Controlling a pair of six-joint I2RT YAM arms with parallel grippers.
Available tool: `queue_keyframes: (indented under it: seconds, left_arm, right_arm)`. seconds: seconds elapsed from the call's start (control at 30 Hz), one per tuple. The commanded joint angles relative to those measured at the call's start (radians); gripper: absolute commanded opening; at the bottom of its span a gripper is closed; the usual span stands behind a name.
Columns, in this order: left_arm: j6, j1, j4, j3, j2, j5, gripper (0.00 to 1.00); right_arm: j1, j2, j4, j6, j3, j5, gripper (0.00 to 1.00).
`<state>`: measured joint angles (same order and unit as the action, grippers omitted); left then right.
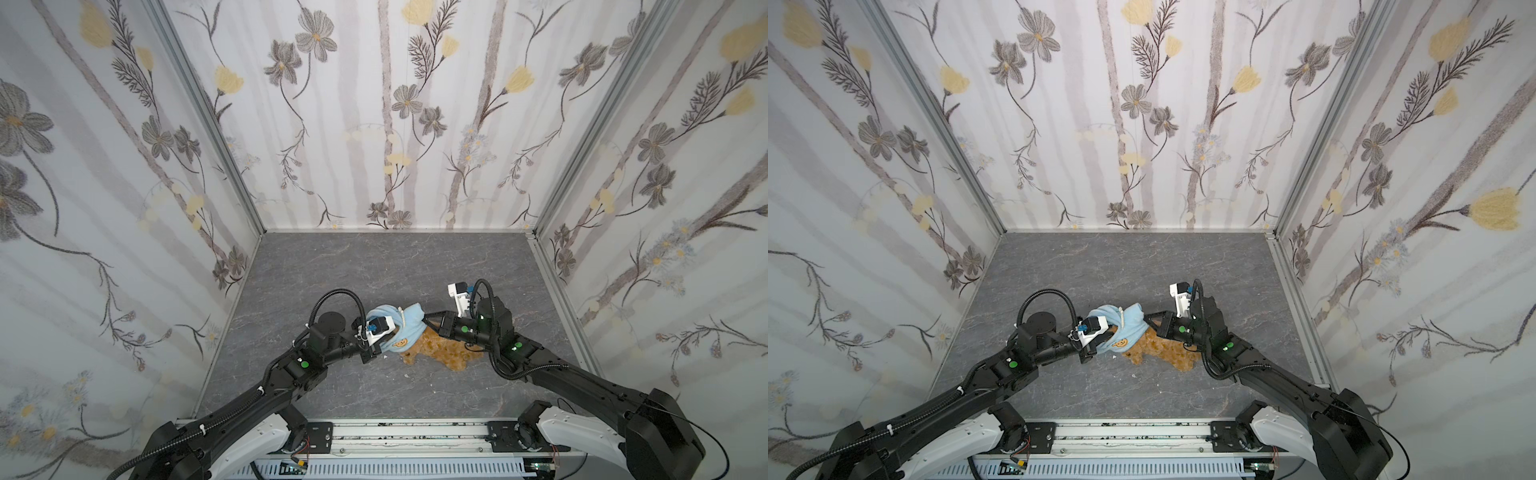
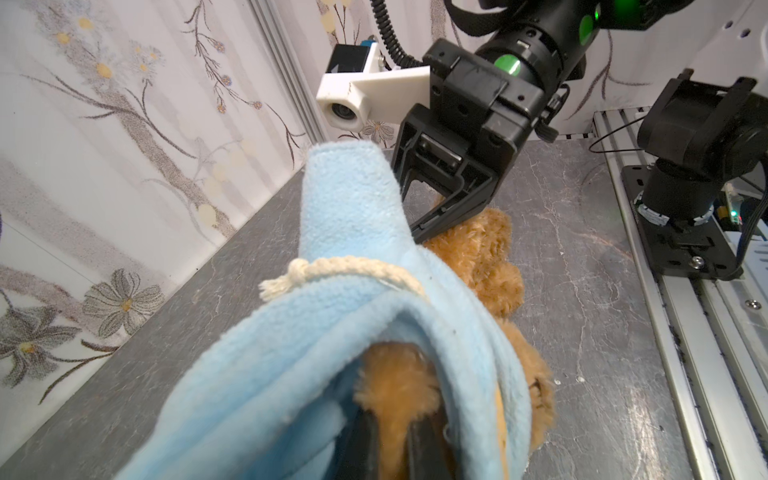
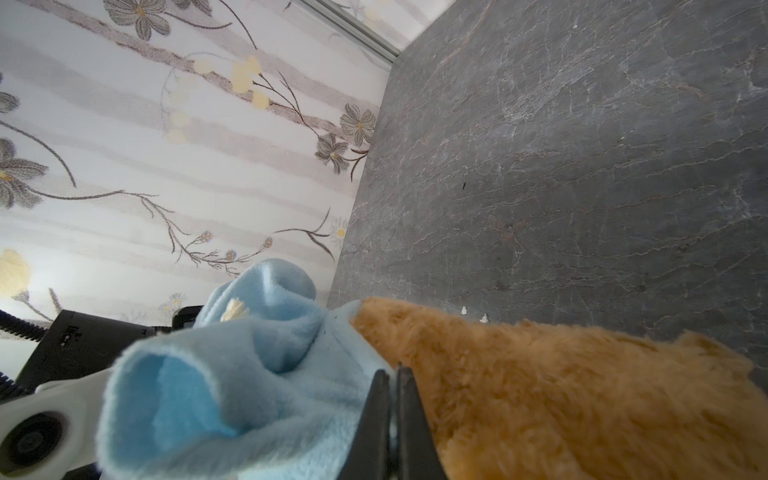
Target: Dress the teddy bear
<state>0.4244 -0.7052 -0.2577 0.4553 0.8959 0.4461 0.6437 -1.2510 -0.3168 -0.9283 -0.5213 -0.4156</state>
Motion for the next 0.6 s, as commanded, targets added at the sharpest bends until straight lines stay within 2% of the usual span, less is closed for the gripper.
queue_keyframes:
  seconds: [0.0,0.23,0.4,0.5,0.57]
  left_arm:
    - [-0.101,0.003,-0.114,-0.004,-0.025,-0.080,0.00]
    - [-0.202,0.003,-0.132,-0.020,-0.048,-0.187,0.00]
    - [-0.283,0.004,-0.113,-0.012,-0.023,-0.251,0.00]
    - [-0.404,0.004,-0.035,0.037,0.022,-0.344,0.00]
    - [-0.519,0.004,0.050,0.092,0.063,-0.408,0.00]
  right_arm:
    - [-0.028,-0.008,0.102,0.050,0.022,0.167,0.00]
    - [-0.057,-0.061,0.123,0.121,0.030,0.189,0.00]
    - [-0.058,-0.061,0.115,0.229,-0.043,0.134,0.01]
    - [-0.060,-0.005,0.159,0.340,-0.112,0.158,0.23]
    - [-0.057,0.051,0.174,0.426,-0.145,0.192,0.33]
